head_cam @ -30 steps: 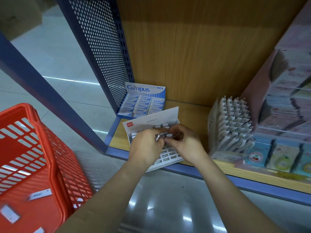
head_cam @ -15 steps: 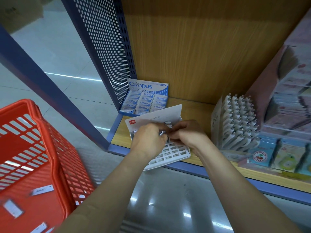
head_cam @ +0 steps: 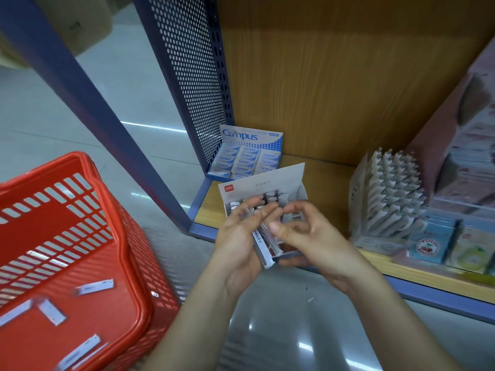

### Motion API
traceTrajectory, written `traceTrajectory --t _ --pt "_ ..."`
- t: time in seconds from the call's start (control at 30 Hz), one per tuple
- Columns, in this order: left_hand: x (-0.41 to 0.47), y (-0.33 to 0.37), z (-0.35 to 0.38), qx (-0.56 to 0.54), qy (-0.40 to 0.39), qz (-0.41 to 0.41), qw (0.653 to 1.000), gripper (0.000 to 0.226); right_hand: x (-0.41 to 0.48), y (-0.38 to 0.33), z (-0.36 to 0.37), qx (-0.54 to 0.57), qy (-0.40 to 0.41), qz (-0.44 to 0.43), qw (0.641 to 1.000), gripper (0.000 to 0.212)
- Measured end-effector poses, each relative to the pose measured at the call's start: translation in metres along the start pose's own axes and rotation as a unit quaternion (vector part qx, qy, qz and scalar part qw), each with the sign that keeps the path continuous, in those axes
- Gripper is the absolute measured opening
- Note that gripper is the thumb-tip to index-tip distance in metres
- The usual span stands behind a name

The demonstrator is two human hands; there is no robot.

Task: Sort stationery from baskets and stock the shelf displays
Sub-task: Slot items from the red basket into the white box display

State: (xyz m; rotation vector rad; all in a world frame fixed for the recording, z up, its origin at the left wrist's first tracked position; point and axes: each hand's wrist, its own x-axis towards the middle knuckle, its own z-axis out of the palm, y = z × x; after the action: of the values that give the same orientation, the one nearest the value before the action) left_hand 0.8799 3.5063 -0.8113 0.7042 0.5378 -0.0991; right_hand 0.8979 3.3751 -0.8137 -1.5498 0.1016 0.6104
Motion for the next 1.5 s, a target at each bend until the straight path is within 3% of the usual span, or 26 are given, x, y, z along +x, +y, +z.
traceTrajectory --t 0.07,0.23,0.3,0.43,0.53,0.67,0.8,0.93,1.1,1.27,1.33,1.4,1.5 --pt "-0.002 -0.005 -0.005 0.045 0.021 0.020 0.999 0.021 -0.014 0.003 0.007 0.013 -0.033 0.008 0.999 0.042" --pt "-0.002 -0.011 -0.016 0.154 0.038 0.083 0.984 0.019 -0.015 0.014 0.013 -0.068 0.043 -0.064 0.995 0.015" --pt "-0.004 -0.011 -0.019 0.185 0.041 0.093 0.977 0.020 -0.013 0.018 0.013 -0.094 0.040 -0.072 0.992 0.014" --pt "-0.006 -0.016 -0.028 0.317 0.028 0.112 0.941 0.018 -0.009 0.026 0.017 -0.143 0.015 -0.072 0.987 0.020" --pt "-0.007 -0.015 -0.032 0.351 0.055 0.133 0.925 0.014 -0.006 0.031 0.016 -0.082 0.009 -0.033 0.996 0.016" --pt "-0.006 -0.012 -0.039 0.390 0.089 0.183 0.898 0.019 0.003 0.031 0.009 -0.158 0.016 -0.080 0.984 0.013" --pt "-0.004 -0.009 -0.039 0.330 0.124 0.184 0.918 0.008 0.011 0.026 0.008 -0.097 -0.066 -0.062 0.991 0.034" --pt "0.000 -0.008 -0.040 0.224 0.177 0.132 0.949 0.015 0.008 0.029 0.007 -0.075 -0.062 -0.093 0.991 0.040" --pt "-0.001 -0.017 -0.038 0.208 0.211 0.075 0.952 0.022 0.008 0.031 0.009 -0.014 0.048 -0.131 0.990 0.015" --pt "-0.003 -0.024 -0.045 0.239 0.198 0.025 0.950 0.016 0.018 0.034 0.009 0.065 0.143 -0.103 0.982 0.020" --pt "-0.001 -0.025 -0.054 0.294 0.228 0.059 0.927 0.010 0.023 0.034 0.009 0.024 0.165 -0.131 0.977 0.014" --pt "0.001 -0.024 -0.064 0.326 0.250 0.111 0.905 0.009 0.029 0.036 0.013 -0.083 0.153 -0.186 0.967 0.018" --pt "0.004 -0.019 -0.072 0.359 0.230 0.152 0.892 0.026 0.037 0.045 0.022 -0.272 0.121 -0.278 0.913 0.018"
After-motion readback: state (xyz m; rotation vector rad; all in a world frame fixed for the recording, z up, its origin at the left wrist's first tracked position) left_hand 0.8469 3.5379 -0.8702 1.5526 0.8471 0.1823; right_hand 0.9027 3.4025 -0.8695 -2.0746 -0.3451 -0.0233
